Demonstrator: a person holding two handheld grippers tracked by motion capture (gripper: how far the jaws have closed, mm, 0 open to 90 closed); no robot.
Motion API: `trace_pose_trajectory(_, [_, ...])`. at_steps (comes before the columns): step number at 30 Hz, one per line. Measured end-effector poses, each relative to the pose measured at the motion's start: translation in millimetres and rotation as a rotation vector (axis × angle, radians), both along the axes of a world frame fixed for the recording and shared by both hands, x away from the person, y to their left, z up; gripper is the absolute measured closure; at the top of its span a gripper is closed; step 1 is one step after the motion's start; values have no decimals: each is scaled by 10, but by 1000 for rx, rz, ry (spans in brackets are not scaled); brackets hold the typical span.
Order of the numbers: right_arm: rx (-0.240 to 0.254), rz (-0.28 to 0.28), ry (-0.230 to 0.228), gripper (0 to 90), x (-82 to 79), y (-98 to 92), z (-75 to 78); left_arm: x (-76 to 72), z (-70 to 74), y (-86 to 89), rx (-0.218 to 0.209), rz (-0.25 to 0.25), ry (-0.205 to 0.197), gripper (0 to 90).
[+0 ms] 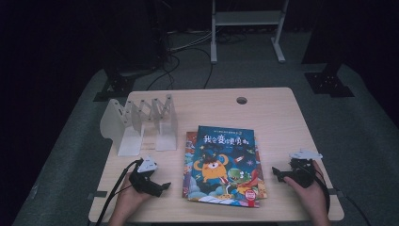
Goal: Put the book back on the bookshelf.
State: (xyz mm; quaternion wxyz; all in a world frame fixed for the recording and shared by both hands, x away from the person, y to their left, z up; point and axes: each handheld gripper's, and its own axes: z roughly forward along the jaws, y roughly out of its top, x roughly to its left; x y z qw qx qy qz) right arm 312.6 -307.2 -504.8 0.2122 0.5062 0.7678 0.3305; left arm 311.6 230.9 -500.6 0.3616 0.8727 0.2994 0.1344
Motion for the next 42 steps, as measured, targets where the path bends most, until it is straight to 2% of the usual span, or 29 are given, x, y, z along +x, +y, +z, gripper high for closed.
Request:
trace_pose_trajectory(11, [1, -30, -2, 56, -53, 20, 0, 2, 2, 4, 2, -6, 1, 0])
trace_pose_trajectory(12, [4, -27, -4, 104, -58, 20, 3, 2, 0, 3, 0, -5, -1, 0])
trace_pose_trajectory(13, [4, -27, -4, 104, -58, 20, 3, 2, 0, 3, 0, -5, 0, 0])
trace_pose_trajectory(14, [7, -21, -5, 192, -73, 14, 32, 3, 2, 4, 1, -5, 1, 0])
trace_pose_trajectory(17, [32, -22, 14, 218, -70, 19, 71, 3, 2, 4, 2, -5, 2, 0])
trace_pose_trajectory(20, [57, -6, -6, 237, -49, 66, 198, 3, 2, 4, 2, -5, 2, 0])
trace_pose_trajectory(21, [57, -6, -6, 237, -49, 66, 198, 3, 2, 4, 2, -5, 2, 0])
trace_pose_trajectory(26, [98, 12, -8, 244, 87, 152, 375, 3, 2, 4, 2, -6, 2, 0])
trace_pose_trajectory(30, [101, 26, -16, 247, 169, 228, 457, 3, 2, 4, 2, -5, 1, 0])
trace_pose_trajectory(32, [98, 49, -24, 259, 258, 316, 526, 3, 2, 4, 2, -5, 2, 0])
trace_pose_trajectory(36, [101, 67, -29, 263, 357, 413, 585, 3, -1, 3, -1, -4, -1, 0])
trace_pose_trajectory(42, [99, 98, -29, 271, 596, 611, 623, 3, 2, 4, 2, -5, 2, 0])
